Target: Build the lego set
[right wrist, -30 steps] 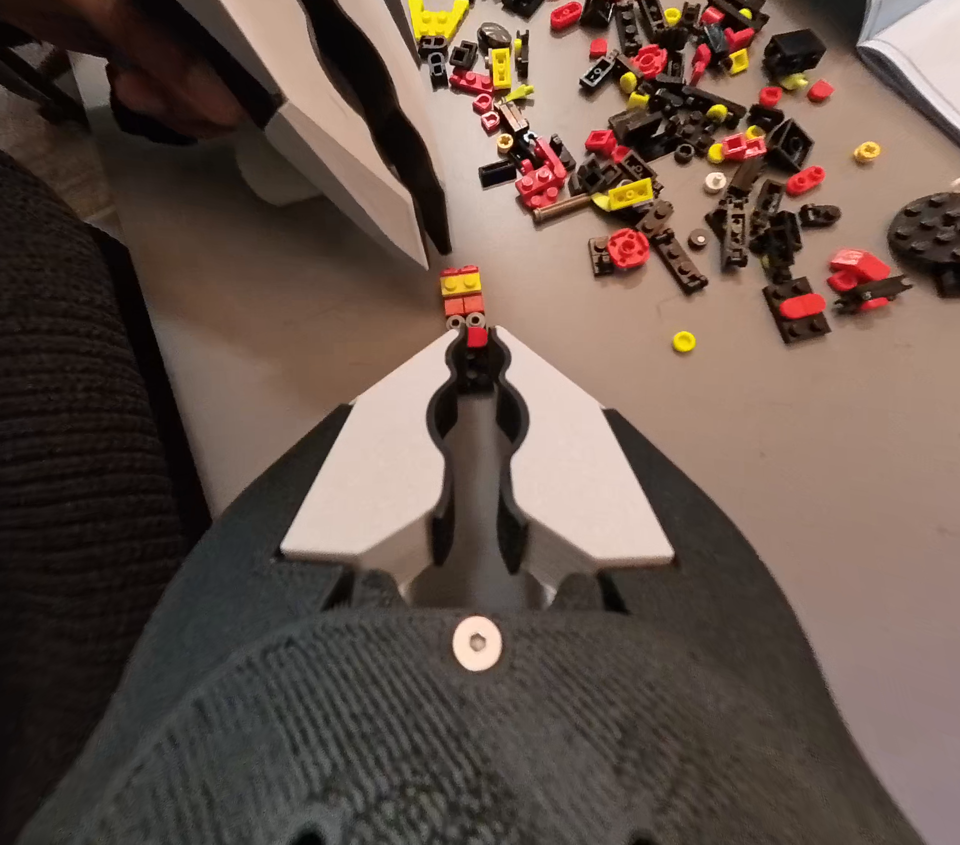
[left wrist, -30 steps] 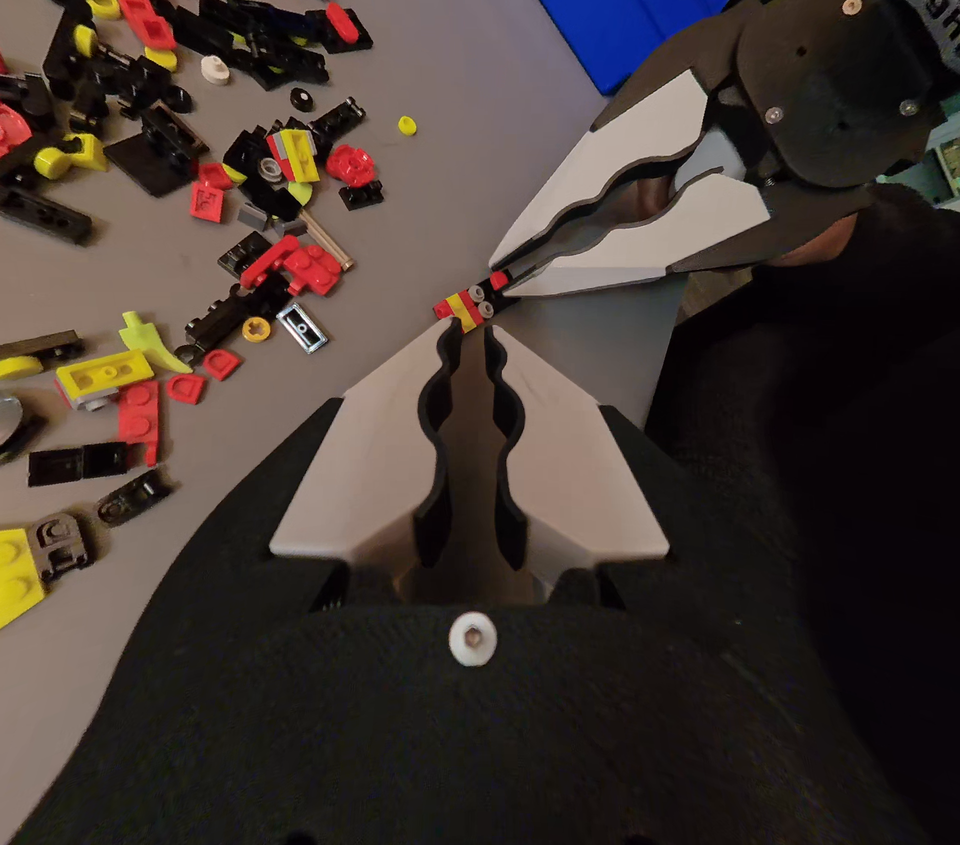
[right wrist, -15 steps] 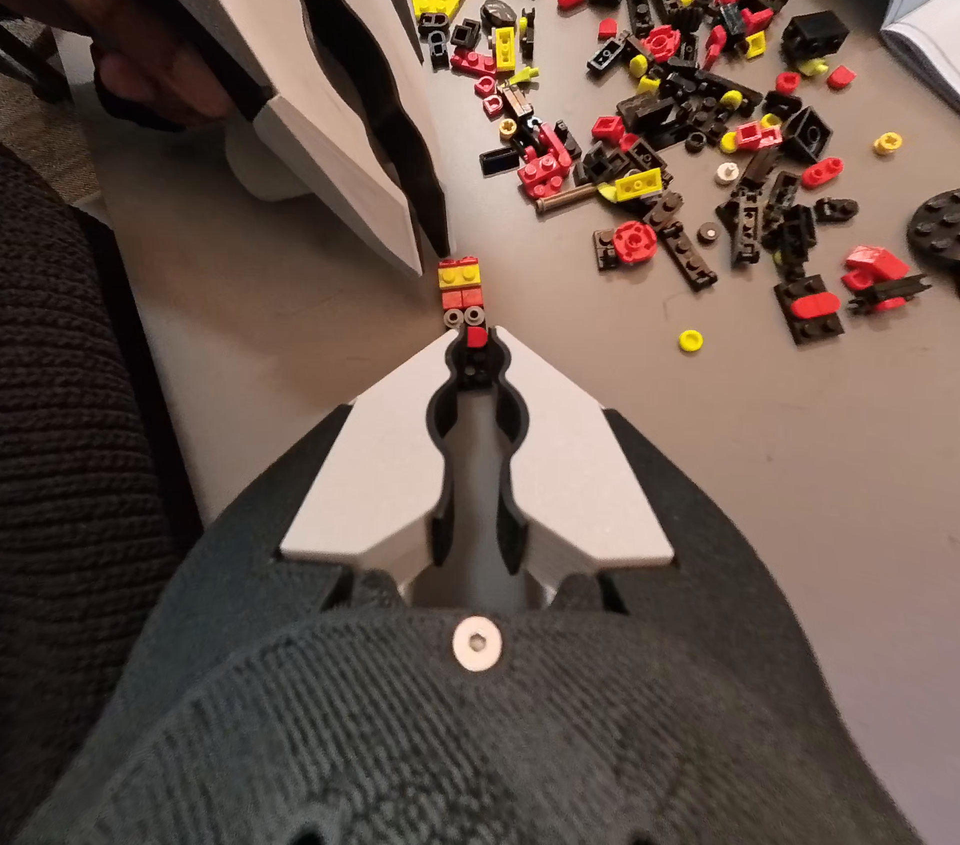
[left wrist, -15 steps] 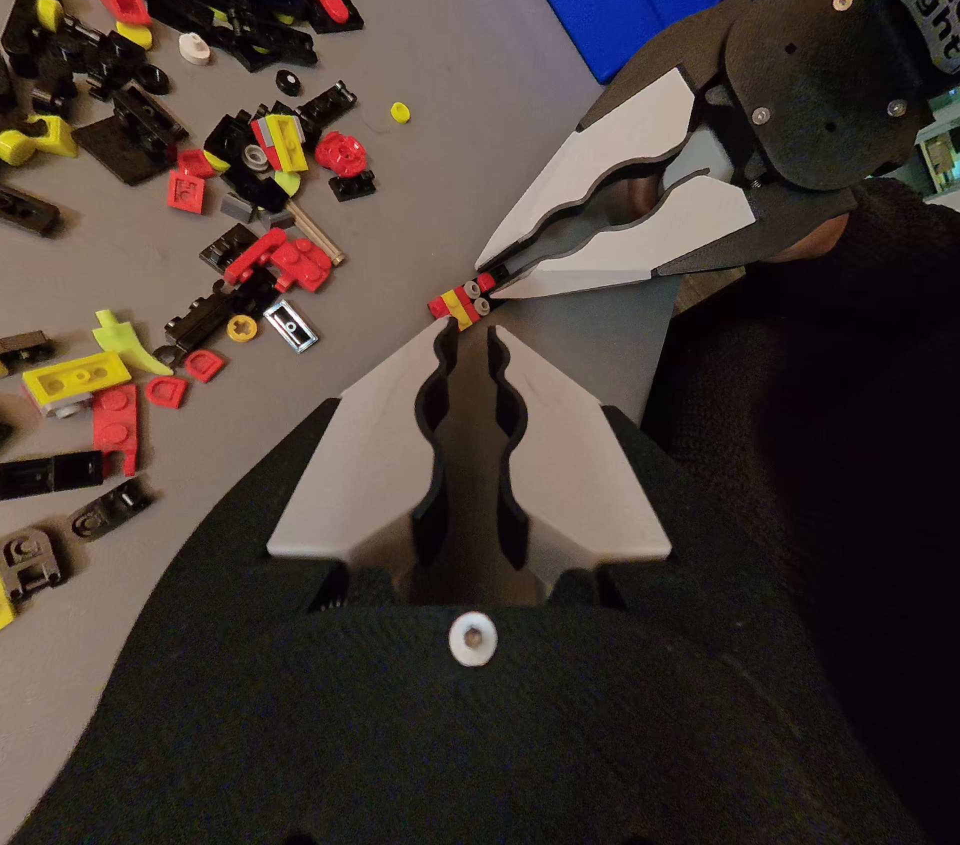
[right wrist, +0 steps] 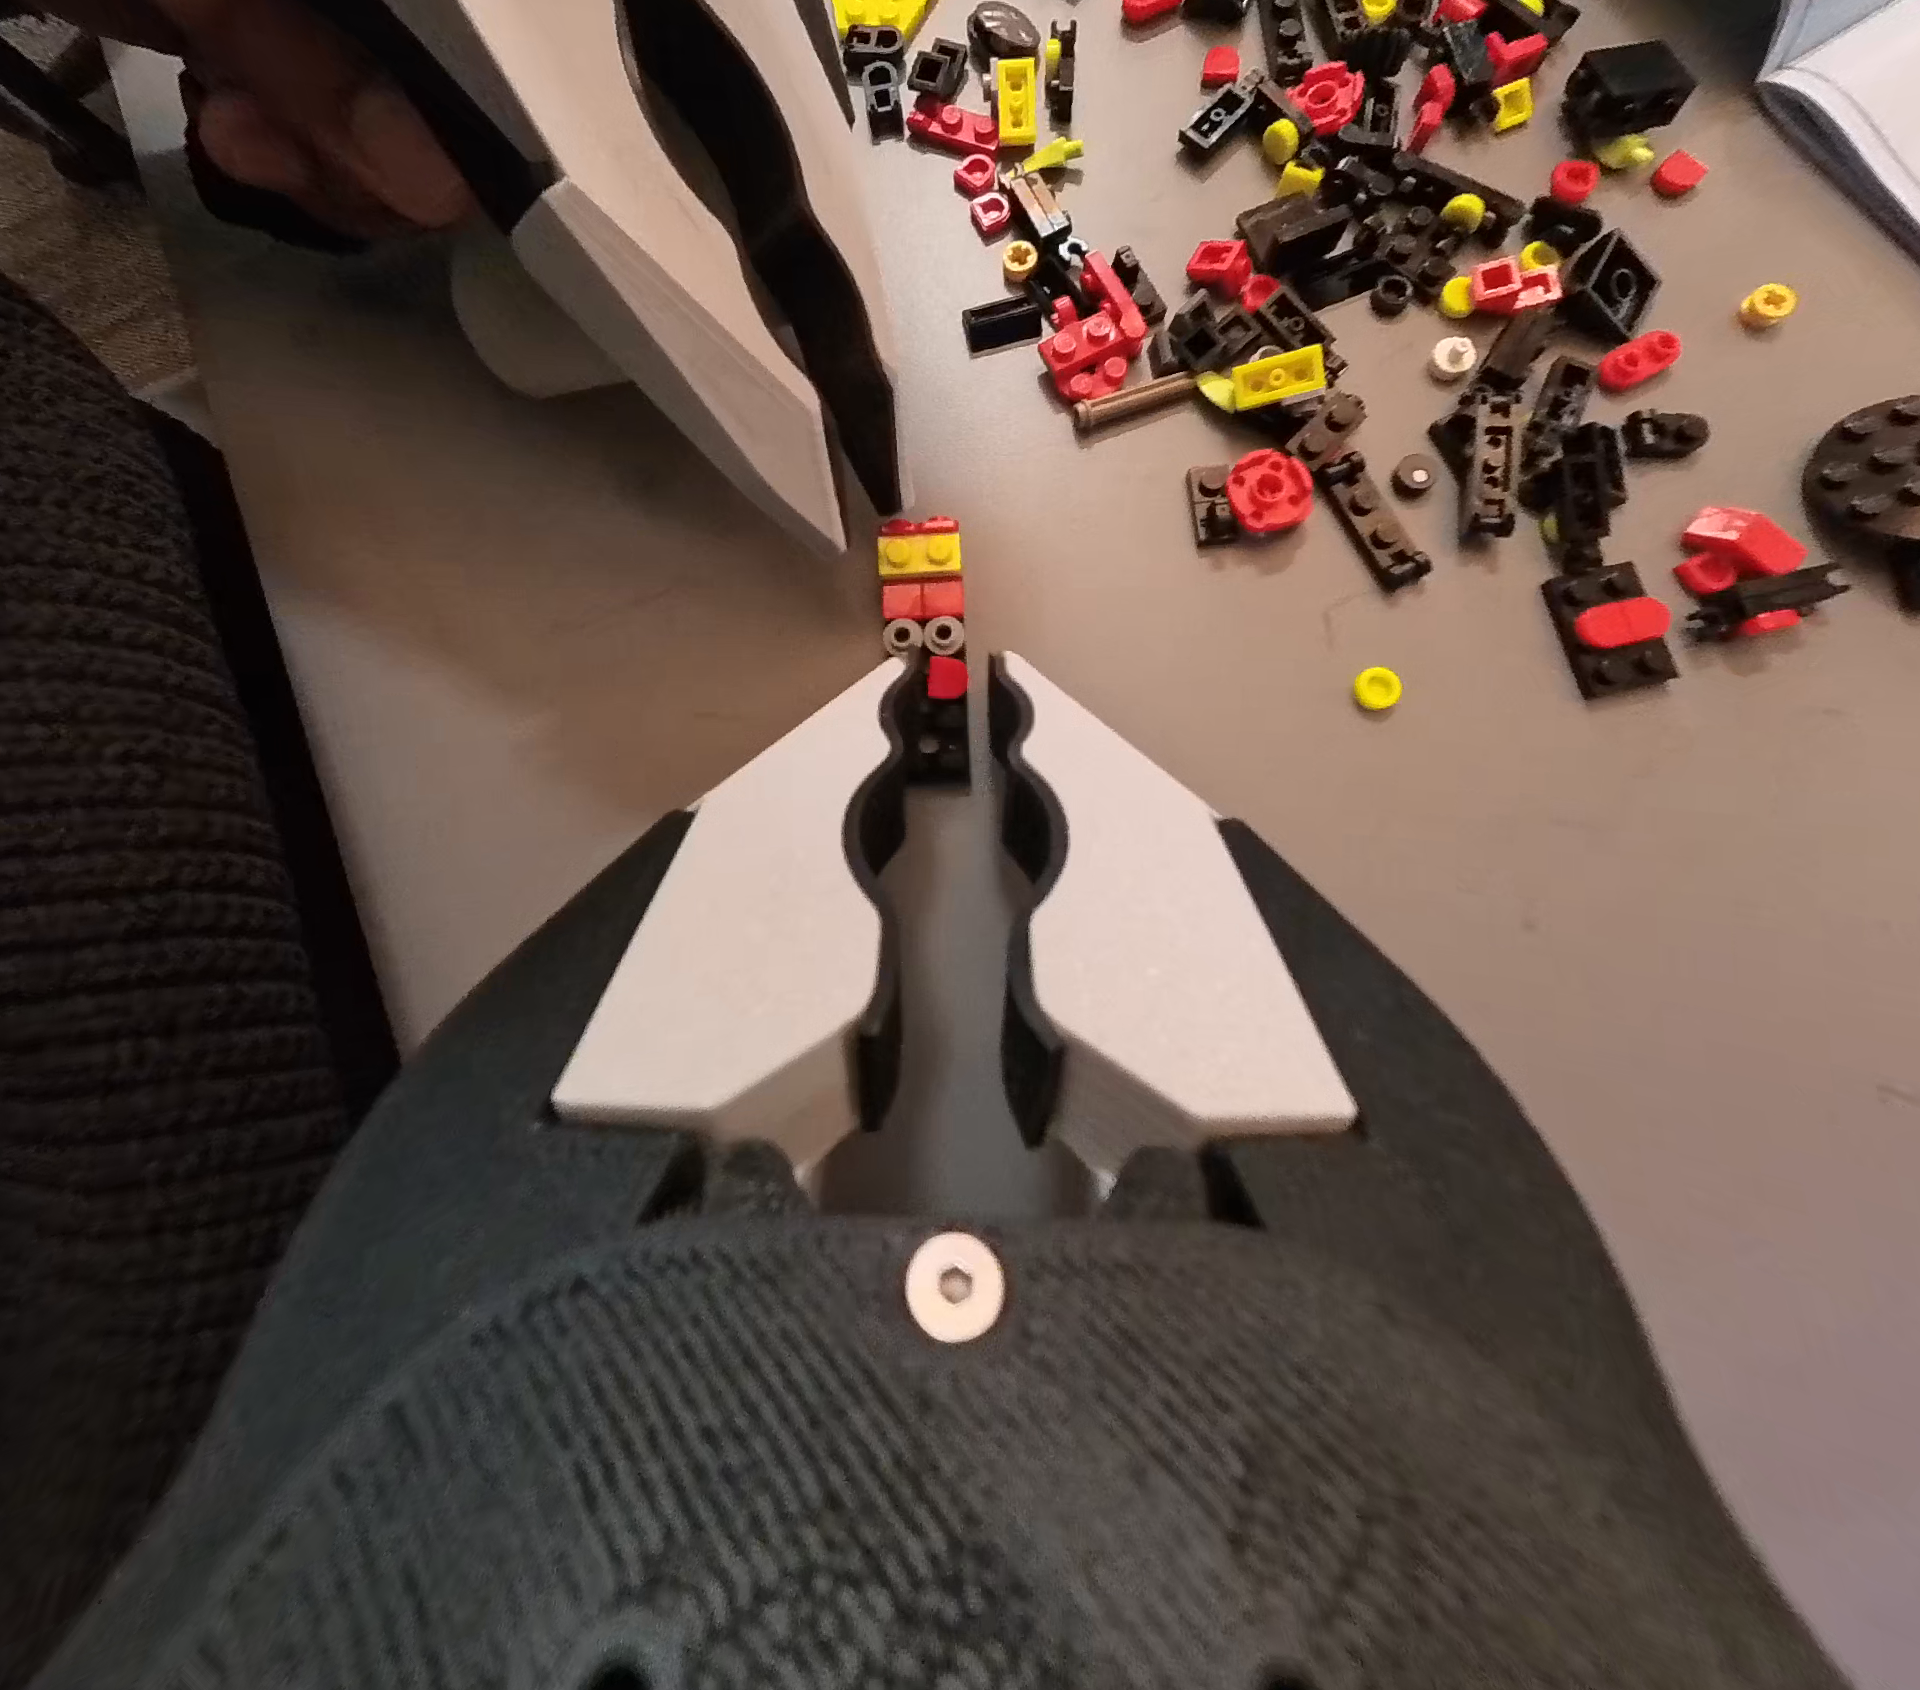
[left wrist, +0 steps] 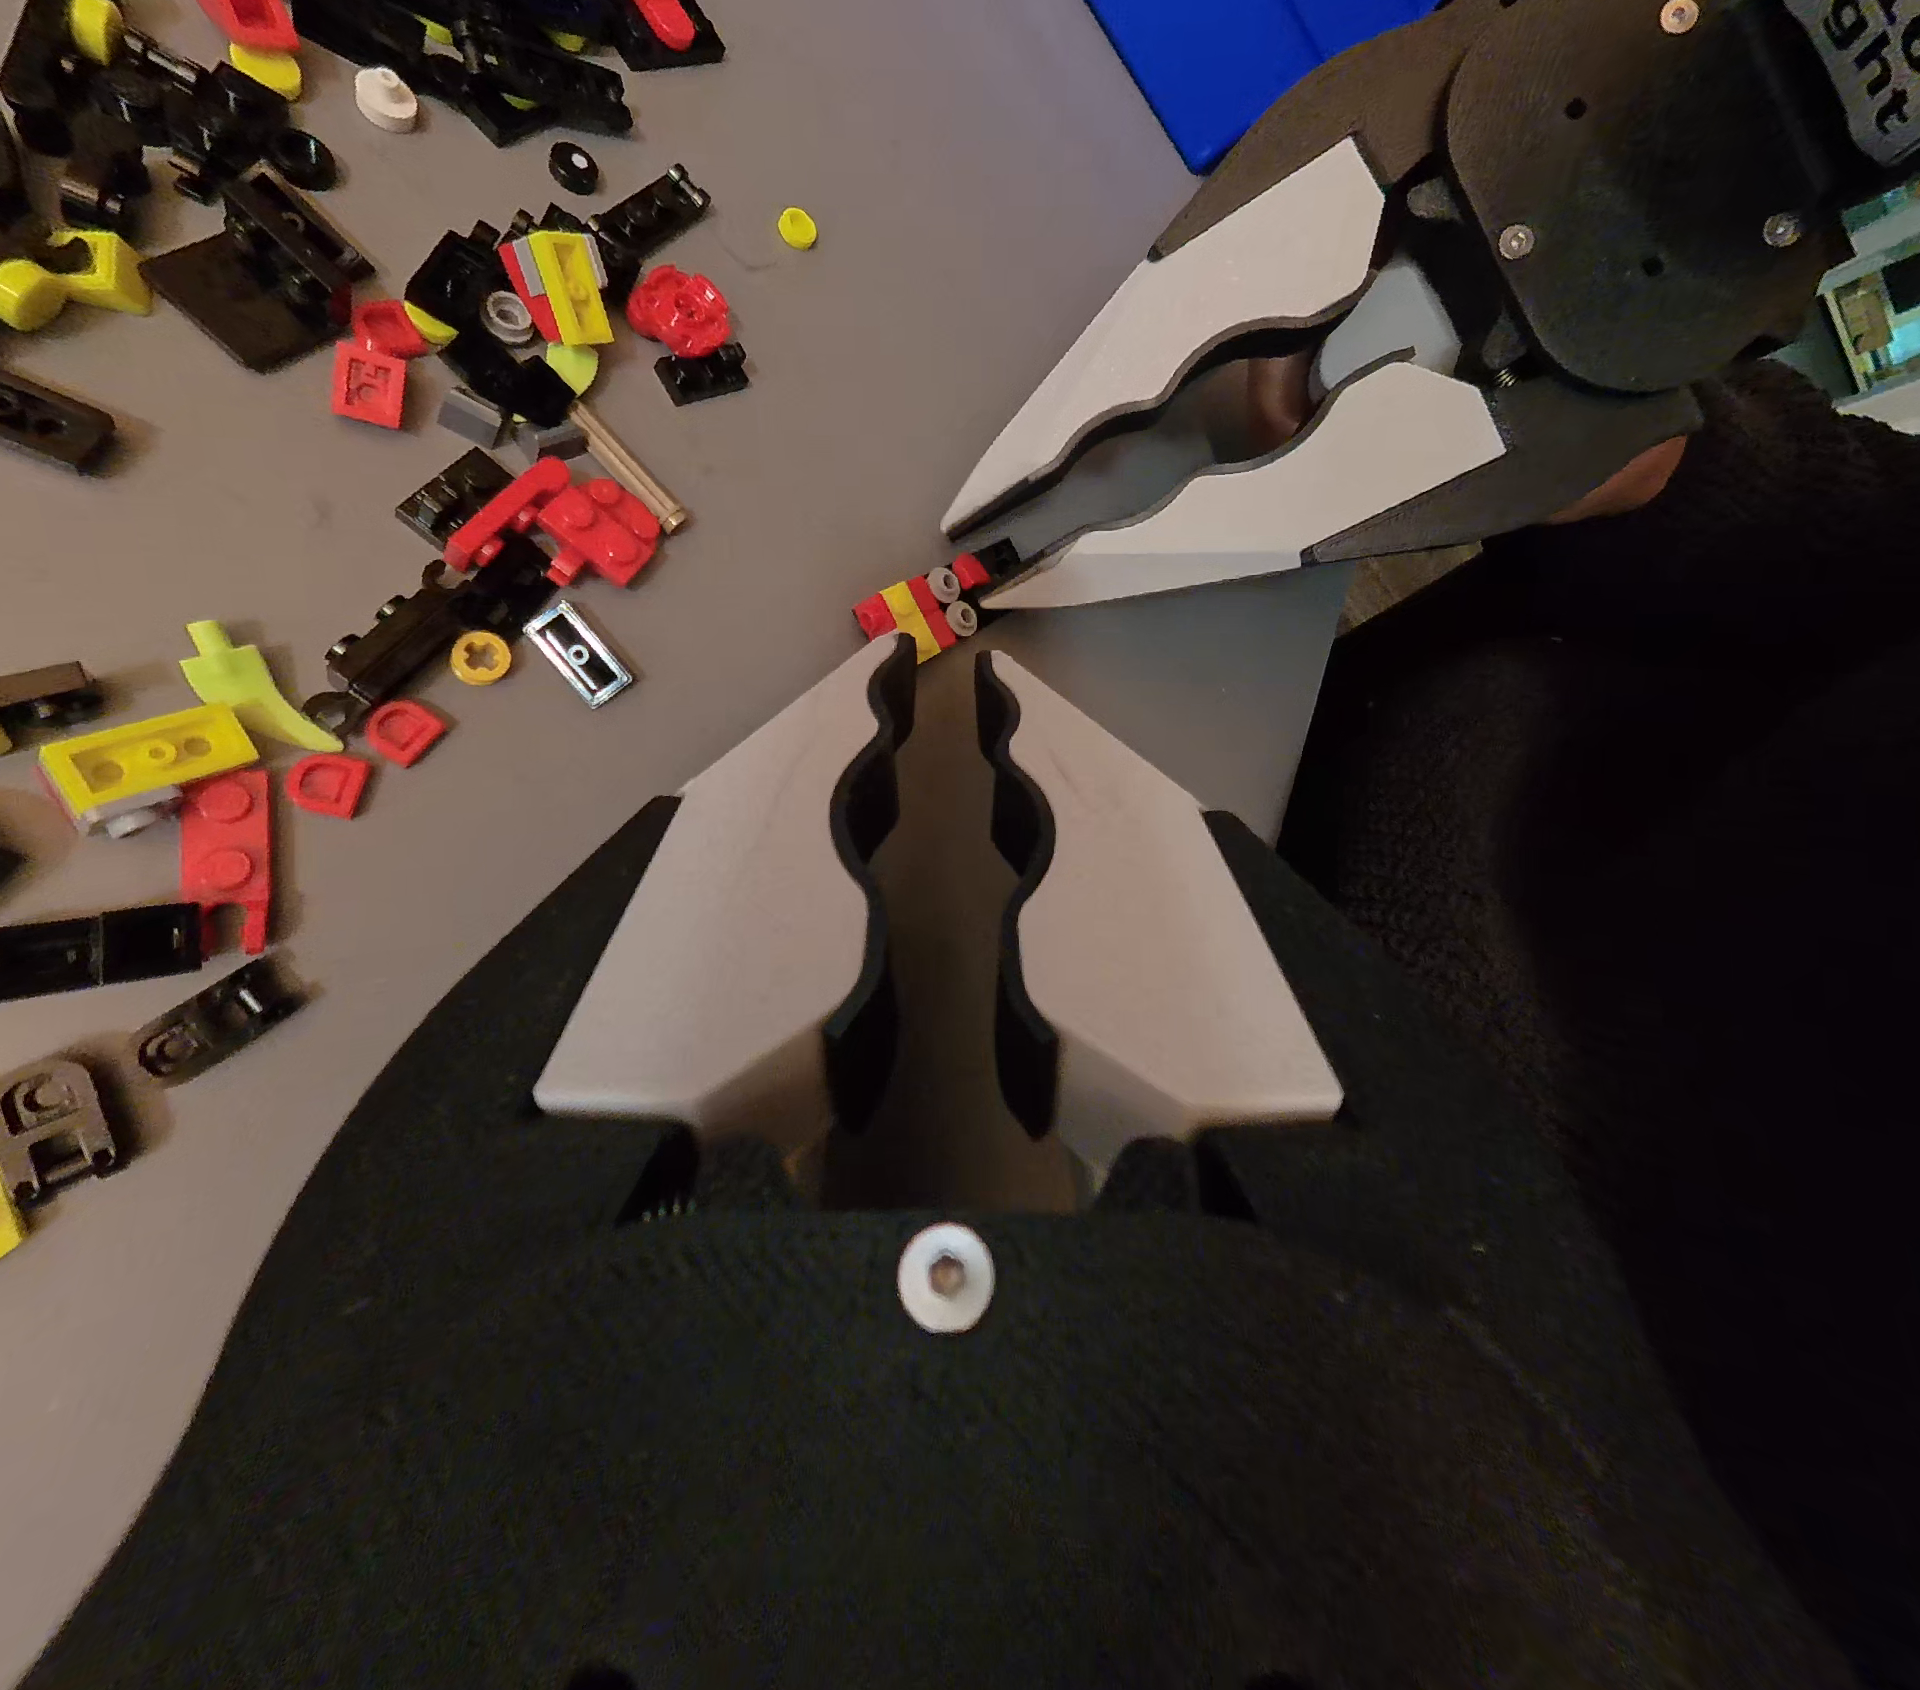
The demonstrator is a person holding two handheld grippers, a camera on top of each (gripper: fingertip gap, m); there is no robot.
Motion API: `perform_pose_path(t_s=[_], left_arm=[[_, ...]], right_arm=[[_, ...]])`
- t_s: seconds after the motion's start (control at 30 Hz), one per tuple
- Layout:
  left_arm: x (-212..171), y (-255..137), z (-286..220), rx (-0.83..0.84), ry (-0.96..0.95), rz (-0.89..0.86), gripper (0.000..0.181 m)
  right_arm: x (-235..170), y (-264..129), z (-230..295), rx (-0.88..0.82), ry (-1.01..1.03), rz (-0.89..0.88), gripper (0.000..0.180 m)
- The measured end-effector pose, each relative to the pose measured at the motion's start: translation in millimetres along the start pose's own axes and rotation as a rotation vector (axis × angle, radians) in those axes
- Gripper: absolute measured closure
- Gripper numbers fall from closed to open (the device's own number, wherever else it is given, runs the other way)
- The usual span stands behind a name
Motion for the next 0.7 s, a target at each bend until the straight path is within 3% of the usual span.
perform_pose_path(t_s=[0.17,0.4,0.7], left_arm=[[-0.1,-0.2,0.2,0.000,-0.001,0.000,0.172],[-1.0,0.9,-0.3,-0.006,-0.003,0.006,0.172],[-0.9,1.8,-0.3,-0.008,-0.005,0.008,0.172]], right_arm=[[4.3,-5.5,0.4,0.038,0.032,-0.034,0.165],[8.3,-16.2,-6.9,0.161,0.226,-0.082,0.174],[-0.7,-4.7,1.8,0.090,0.073,0.012,0.180]])
Point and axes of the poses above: each gripper's, where its closed fingertips meet, y out along the fingers, x out of its top, z = x × y across the jaws, the point moved 2 cm from there along -y, back along the fingers, and after that the axes turned 11 degrees about y, right-handed, at the moved point
